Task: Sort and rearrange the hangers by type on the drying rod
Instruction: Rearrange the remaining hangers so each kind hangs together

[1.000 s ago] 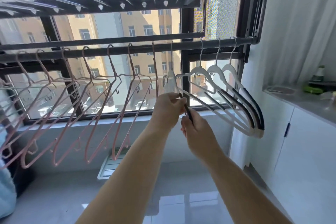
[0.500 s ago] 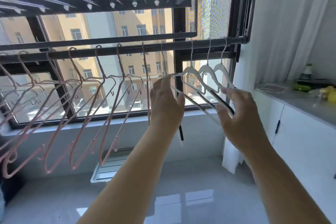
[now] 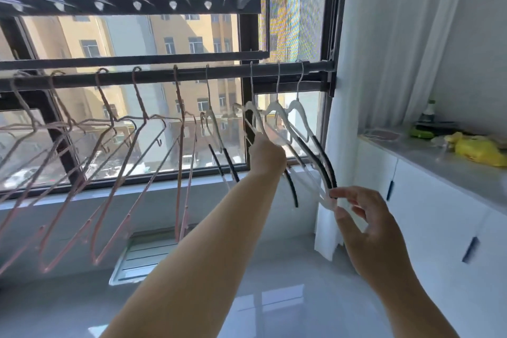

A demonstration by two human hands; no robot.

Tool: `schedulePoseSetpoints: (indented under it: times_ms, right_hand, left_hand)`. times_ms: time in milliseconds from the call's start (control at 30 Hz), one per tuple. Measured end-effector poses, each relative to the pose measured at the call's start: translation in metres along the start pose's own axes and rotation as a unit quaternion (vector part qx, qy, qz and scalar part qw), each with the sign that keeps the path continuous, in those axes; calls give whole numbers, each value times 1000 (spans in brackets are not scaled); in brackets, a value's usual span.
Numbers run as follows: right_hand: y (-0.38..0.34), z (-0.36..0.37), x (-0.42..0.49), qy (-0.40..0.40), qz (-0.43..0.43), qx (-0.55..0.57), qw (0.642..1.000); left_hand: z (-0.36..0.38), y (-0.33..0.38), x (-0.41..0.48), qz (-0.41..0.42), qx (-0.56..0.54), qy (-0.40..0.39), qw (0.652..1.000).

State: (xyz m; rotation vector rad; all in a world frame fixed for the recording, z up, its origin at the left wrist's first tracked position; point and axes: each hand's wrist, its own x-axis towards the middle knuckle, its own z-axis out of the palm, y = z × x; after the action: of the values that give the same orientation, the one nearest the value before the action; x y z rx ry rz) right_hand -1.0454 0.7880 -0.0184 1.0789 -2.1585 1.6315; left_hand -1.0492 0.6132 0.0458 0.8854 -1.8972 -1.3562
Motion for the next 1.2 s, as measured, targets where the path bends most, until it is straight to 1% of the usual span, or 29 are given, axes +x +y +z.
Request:
schedulePoseSetpoints:
  times_ms: [133, 267, 400, 567, 700, 800, 900, 967, 1033, 1200]
  right_hand:
    - [-2, 8, -1, -28, -4, 9, 1000]
    - [-3, 18, -6, -91, -13, 3, 996]
    - [-2, 27, -9, -130, -21, -12, 991]
    - [-8, 46, -8, -205, -31, -21, 978]
    - [-18, 60, -12, -226, -61, -26, 972]
    - [-24, 59, -12, -204, -99, -31, 974]
    - [-28, 52, -1, -124, -145, -49, 980]
    - [-30, 44, 11, -60, -161, -64, 983]
    - [-32, 35, 23, -19, -164, -83, 983]
    - [-32, 21, 45, -9, -141, -124, 982]
  left_hand:
    - [-10, 0, -4, -2, -35, 20, 999]
    - [-21, 0, -6, 12, -28, 39, 999]
    - [-30, -1, -6, 6, -40, 48, 998]
    - [-40, -2, -7, 9, -21, 66, 998]
    - [-51, -5, -4, 9, -4, 81, 997]
    - [-59, -7, -2, 3, 0, 86, 996]
    - [-62, -6, -6, -9, -8, 71, 997]
    - [-61, -6, -8, 1, 10, 71, 997]
    - [-59, -4, -9, 4, 16, 71, 997]
    - [-48, 3, -15, 1, 20, 54, 998]
